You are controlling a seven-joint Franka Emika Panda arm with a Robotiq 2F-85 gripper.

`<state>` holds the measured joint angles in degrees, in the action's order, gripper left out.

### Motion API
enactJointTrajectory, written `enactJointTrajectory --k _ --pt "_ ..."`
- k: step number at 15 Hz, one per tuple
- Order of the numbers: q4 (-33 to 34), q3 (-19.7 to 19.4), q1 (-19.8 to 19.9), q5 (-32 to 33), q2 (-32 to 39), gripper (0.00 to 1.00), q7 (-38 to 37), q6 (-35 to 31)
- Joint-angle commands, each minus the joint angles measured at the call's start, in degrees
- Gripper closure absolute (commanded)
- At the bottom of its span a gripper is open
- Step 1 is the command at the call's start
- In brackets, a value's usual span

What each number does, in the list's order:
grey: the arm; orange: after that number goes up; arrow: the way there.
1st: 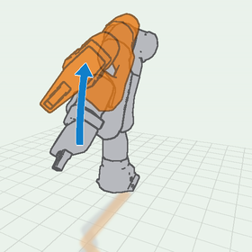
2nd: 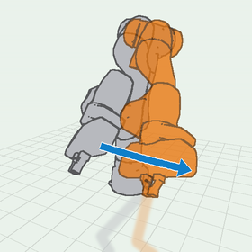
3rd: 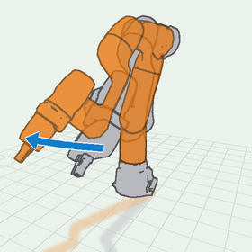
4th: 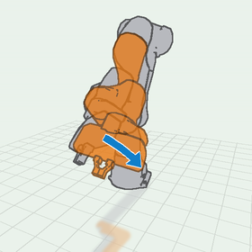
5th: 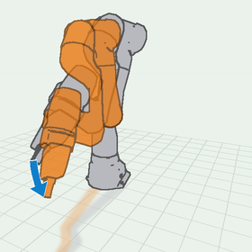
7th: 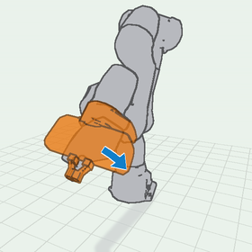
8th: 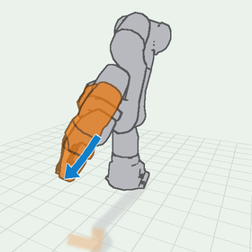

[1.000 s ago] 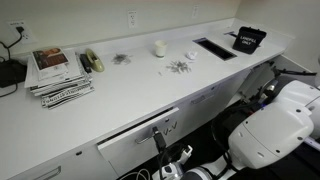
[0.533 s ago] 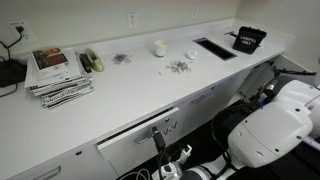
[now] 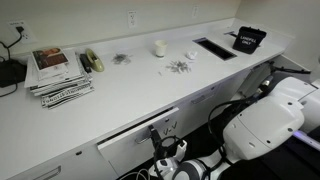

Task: Open the drawer on the left

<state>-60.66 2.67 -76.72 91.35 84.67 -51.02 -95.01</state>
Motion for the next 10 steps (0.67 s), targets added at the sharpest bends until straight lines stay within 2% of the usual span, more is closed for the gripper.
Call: enactJointTrajectory --k 1,8,10 --pt "0.41 0.02 0.33 0.39 -0.02 0.43 -0.9 -0.96" --pt "0.36 0.29 -0.06 -0.05 0.38 0.95 -2.29 -2.06" --pt "0.41 0.29 -0.17 -0.23 0.6 1.0 -2.54 -2.48"
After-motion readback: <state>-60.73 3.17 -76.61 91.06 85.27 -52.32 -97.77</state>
